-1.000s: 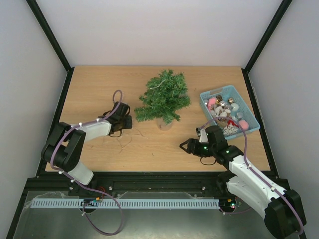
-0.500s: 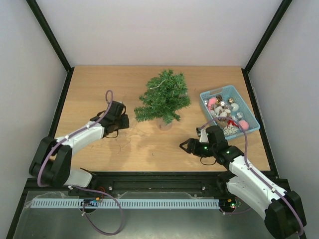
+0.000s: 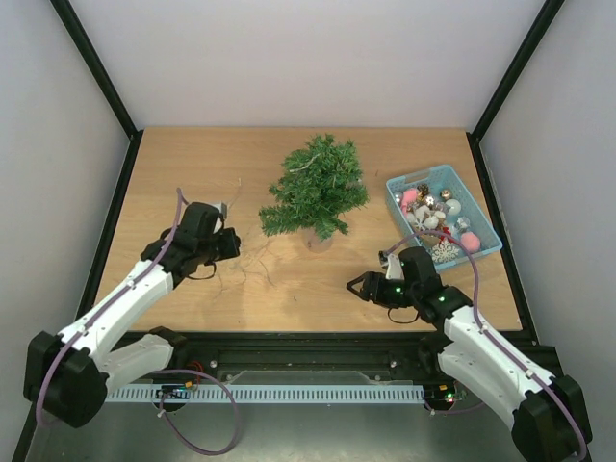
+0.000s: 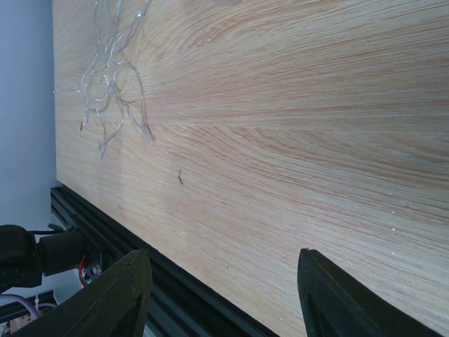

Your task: Decorate the small christmas tree

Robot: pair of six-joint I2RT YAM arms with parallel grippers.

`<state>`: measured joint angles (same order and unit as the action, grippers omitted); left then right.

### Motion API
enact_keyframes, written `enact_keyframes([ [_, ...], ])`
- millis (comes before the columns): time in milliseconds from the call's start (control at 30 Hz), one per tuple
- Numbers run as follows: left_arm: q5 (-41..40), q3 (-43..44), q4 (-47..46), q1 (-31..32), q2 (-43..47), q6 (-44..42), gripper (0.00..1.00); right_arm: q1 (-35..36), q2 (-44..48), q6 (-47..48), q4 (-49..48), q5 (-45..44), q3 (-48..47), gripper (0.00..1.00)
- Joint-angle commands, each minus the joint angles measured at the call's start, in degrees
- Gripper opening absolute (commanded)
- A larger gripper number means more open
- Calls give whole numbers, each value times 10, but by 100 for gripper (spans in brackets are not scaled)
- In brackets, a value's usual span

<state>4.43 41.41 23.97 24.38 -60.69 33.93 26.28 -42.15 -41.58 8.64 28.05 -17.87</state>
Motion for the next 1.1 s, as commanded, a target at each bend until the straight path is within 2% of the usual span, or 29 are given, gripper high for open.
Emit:
enact_keyframes([
  [0, 53, 0, 52, 4, 41, 17, 9, 20, 13, -7, 4, 15, 1, 59],
  [200, 102, 2, 81, 7, 83, 31, 10, 98, 2, -30, -8, -47, -13, 58],
  [400, 66, -21, 98, 8, 88, 28, 20, 187, -41, -59, -67, -139, -26, 57],
  [533, 58, -26, 74, 8, 83, 58, 32, 269, -128, -50, -96, -238, -78, 56],
  [667, 39, -8, 59, 7, 95, 87, 35, 341, -232, -18, -119, -318, -147, 55],
  [867, 4, 44, 113, 4, 149, 101, 40, 369, -388, 10, -166, -355, -255, 55],
  [1067, 4, 94, 156, 3, 196, 105, 42, 392, -529, -12, -169, -388, -365, 54],
])
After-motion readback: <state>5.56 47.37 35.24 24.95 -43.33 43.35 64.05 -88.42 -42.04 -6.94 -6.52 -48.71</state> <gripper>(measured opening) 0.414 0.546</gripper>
